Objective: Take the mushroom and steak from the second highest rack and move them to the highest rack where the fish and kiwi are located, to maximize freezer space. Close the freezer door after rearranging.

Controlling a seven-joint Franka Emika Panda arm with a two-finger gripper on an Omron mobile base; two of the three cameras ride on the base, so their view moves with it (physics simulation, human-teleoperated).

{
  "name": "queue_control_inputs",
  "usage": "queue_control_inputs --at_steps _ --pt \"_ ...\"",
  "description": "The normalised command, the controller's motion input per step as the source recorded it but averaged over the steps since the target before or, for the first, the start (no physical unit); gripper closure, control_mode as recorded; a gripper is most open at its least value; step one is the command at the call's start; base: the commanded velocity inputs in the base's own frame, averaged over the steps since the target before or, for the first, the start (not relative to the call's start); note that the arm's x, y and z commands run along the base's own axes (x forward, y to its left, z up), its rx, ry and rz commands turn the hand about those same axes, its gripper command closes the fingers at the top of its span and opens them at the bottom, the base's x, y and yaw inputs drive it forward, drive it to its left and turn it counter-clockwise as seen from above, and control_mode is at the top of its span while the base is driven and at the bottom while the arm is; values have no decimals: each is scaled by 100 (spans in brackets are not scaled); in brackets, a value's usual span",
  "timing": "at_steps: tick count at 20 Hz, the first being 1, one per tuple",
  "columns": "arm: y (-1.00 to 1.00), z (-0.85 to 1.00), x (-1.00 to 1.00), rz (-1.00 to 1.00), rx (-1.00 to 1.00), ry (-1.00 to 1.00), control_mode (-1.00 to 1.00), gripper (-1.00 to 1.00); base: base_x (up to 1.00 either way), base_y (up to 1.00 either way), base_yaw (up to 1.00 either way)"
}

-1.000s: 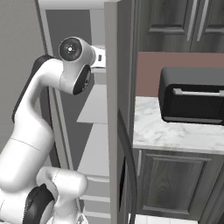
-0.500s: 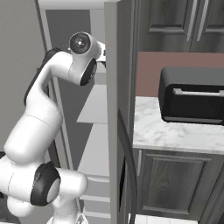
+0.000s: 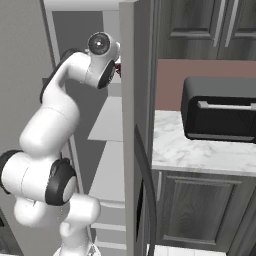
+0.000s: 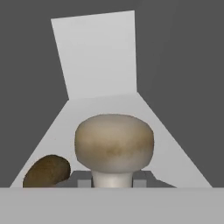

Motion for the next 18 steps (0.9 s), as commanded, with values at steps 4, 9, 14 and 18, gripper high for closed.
queue_control_inputs --at_steps 4,9,14,18 --pt "3 0 59 1 0 0 -100 100 0 0 0" --pt "0 0 45 1 0 0 -100 100 0 0 0" --pt "0 -6 26 1 0 0 -100 -100 0 0 0" --pt "0 -9 22 3 0 0 -100 -100 0 0 0"
